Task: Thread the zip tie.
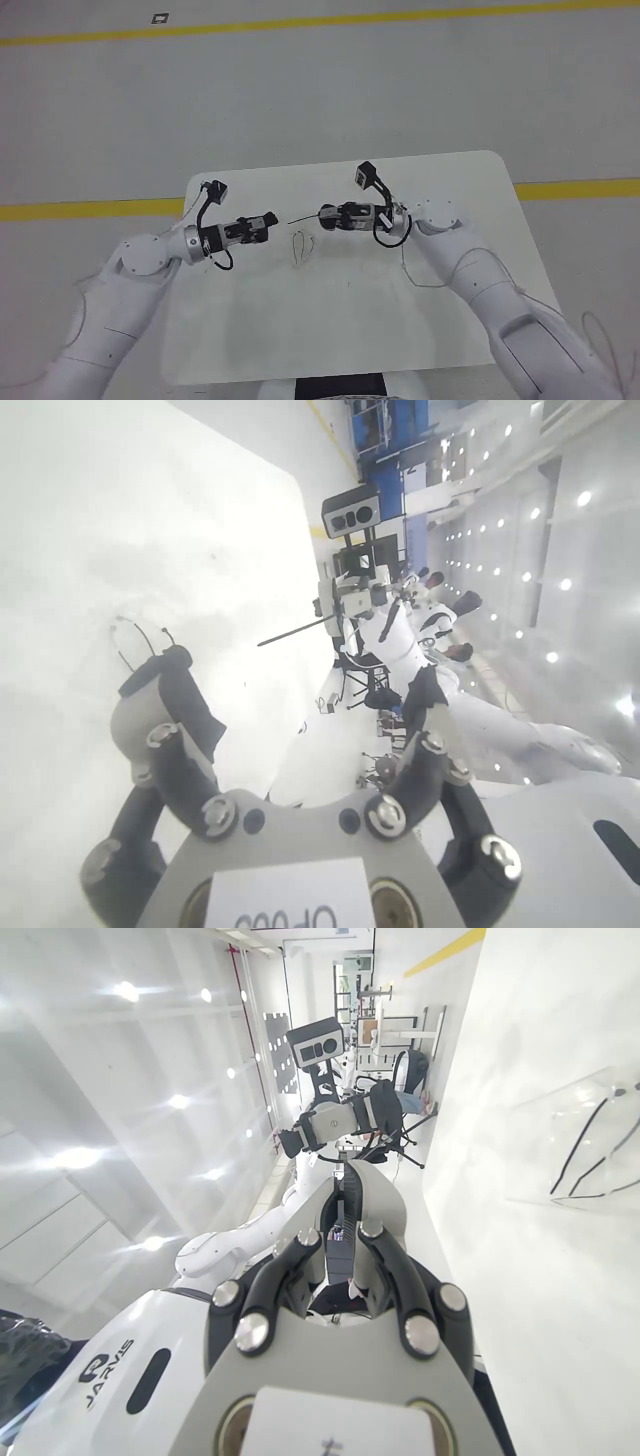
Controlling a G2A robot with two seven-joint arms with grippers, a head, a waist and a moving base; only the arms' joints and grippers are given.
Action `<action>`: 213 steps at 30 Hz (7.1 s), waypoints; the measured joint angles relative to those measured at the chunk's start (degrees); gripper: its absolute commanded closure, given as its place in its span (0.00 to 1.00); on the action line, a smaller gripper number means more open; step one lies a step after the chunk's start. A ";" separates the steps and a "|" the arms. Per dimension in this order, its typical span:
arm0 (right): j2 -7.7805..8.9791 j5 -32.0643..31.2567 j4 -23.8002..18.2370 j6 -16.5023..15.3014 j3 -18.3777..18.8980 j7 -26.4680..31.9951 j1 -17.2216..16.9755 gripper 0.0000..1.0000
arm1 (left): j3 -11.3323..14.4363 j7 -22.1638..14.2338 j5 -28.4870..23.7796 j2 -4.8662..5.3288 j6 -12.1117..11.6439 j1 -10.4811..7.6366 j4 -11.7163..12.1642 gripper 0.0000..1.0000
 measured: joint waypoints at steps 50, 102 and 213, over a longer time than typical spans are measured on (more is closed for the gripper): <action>-5.10 9.83 0.41 1.50 -3.79 4.43 -1.52 1.00 | 3.07 -21.77 -23.61 -9.66 0.90 -6.61 18.61 0.00; -3.56 1.47 -4.31 1.41 -2.26 -1.69 -3.56 1.00 | 5.48 -21.89 -25.10 -9.06 0.45 -7.68 18.71 0.52; -0.63 -1.17 -4.15 3.09 1.28 -2.11 -4.47 0.00 | -11.08 -24.38 -22.26 -6.77 -0.04 -1.54 18.81 1.00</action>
